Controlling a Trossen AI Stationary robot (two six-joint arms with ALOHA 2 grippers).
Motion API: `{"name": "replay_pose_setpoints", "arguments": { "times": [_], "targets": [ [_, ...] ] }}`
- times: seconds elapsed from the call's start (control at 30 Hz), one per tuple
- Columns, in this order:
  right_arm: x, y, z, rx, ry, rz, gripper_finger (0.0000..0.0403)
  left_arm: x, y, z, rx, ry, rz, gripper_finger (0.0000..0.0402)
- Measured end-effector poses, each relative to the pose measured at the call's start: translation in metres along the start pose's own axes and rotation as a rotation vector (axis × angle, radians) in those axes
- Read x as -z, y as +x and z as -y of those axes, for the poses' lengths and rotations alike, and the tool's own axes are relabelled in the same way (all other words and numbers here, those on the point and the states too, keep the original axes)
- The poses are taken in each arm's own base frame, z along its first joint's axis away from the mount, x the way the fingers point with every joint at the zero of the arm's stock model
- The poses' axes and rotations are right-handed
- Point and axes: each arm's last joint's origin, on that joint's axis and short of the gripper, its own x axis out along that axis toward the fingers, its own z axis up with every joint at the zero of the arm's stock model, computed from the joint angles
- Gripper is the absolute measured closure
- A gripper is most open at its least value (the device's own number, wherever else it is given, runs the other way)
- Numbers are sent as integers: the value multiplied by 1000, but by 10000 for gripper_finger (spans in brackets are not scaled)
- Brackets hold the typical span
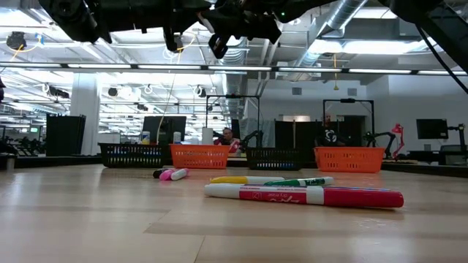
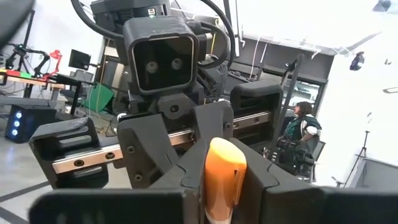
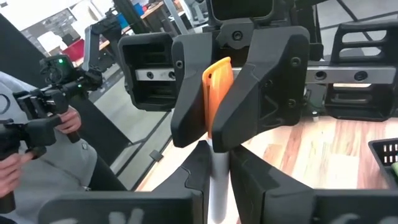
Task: Pick & Place Markers
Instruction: Put the orange mini highlighter into the right black bin
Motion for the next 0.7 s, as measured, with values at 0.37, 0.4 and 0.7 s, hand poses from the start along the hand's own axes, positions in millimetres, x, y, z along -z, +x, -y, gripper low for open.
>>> {"name": "replay_pose_setpoints", "arguments": {
  "times": [0.37,0.4,0.7],
  "targets": [
    [2,-8,3,-10,21,1,348,0,0,0,2,9,-1,353],
    [3,-11,4,-22,31,1,348,0,0,0,4,10,-1,353],
    [12,-37,11,-97,123,13,347,-1,0,-4,-11,18,3,350]
  ]
}}
